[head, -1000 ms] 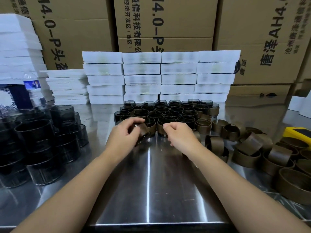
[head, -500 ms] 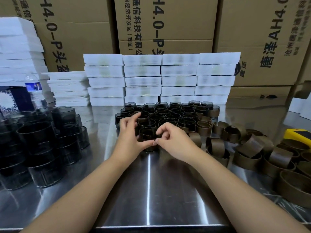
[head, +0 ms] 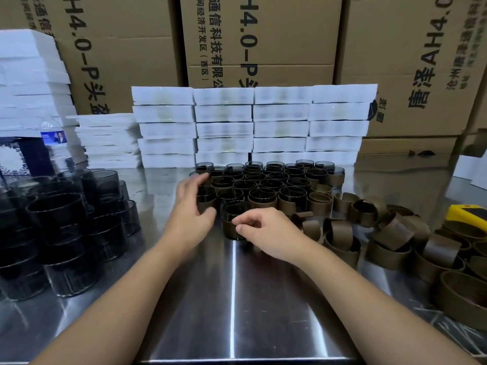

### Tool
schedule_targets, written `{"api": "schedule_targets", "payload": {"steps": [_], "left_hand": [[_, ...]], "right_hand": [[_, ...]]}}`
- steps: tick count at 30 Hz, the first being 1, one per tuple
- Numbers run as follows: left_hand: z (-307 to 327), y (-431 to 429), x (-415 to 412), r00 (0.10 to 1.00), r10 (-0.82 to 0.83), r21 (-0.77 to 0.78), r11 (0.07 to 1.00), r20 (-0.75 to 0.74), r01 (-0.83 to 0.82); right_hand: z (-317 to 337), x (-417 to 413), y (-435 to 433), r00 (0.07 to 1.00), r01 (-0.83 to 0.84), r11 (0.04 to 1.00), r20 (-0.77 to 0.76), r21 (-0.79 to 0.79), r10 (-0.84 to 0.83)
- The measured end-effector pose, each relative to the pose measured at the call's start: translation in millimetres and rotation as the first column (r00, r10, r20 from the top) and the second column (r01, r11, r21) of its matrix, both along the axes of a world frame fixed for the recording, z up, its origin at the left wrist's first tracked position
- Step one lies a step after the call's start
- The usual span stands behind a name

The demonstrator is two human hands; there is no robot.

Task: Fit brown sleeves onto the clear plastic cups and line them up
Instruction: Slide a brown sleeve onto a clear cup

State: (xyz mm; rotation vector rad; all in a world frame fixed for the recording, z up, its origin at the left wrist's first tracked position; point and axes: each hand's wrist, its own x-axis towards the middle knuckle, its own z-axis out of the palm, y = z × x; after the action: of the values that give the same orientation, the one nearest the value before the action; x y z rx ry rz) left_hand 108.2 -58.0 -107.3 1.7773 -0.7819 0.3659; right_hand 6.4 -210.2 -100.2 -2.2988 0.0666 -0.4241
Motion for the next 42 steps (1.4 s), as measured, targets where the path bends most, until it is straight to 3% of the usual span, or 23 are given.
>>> {"api": "schedule_targets", "payload": {"steps": [2,5,7,10,14,18,21,24,27,33,42], "left_hand": [[12,13,4,0.923,0.295,0.065,0.945,0.245,-0.319],[25,29,10,0.706,0.554,0.128,0.739,0.441,-0.661],[29,35,14,0.614,0.640,0.211,0.593,0.462,-0.777],[31,44,23,0.584,0.727,0.394,0.448,0.361,-0.802],[29,45,30,0.637,0.738,0.552,0.443,0.223,-0.706],[30,47,29,0.646,0.737,0.631,0.408,0.198,-0.659],[34,51,23,0.618,0.736,0.572,0.390,0.277,-0.721],[42,56,15,0.563,0.740,0.386,0.429,0.368,-0.817],[50,61,8,0.525,0.774,0.304,0.435,0.354,-0.847],[57,73,6,0.470,0.837,0.401,0.342,0.282,-0.850],[69,75,1,0.553,0.803,0.523,0.380,0.224,-0.763]], "right_hand": [[0,0,-1,1.000,-0.010,1.000,-0.013,0.006,0.010],[-1,0,-1,0.999,-0.026,1.000,-0.019,0.016,0.026],[-2,1,-1,0.999,-0.041,0.999,-0.021,0.020,0.041],[-3,3,-1,0.998,-0.056,0.998,-0.016,0.006,0.056],[-5,4,-2,0.997,-0.074,0.997,-0.013,-0.018,0.074],[-5,3,-2,0.997,-0.080,0.996,-0.016,-0.038,0.080],[-4,3,-2,0.997,-0.078,0.996,-0.021,-0.034,0.078],[-5,3,-1,0.997,-0.065,0.997,-0.032,-0.037,0.064],[-5,3,-1,0.998,-0.058,0.997,-0.042,-0.045,0.056],[-5,2,-1,0.997,-0.064,0.997,-0.035,-0.047,0.063],[-5,3,-2,0.995,-0.091,0.995,-0.031,-0.034,0.090]]}}
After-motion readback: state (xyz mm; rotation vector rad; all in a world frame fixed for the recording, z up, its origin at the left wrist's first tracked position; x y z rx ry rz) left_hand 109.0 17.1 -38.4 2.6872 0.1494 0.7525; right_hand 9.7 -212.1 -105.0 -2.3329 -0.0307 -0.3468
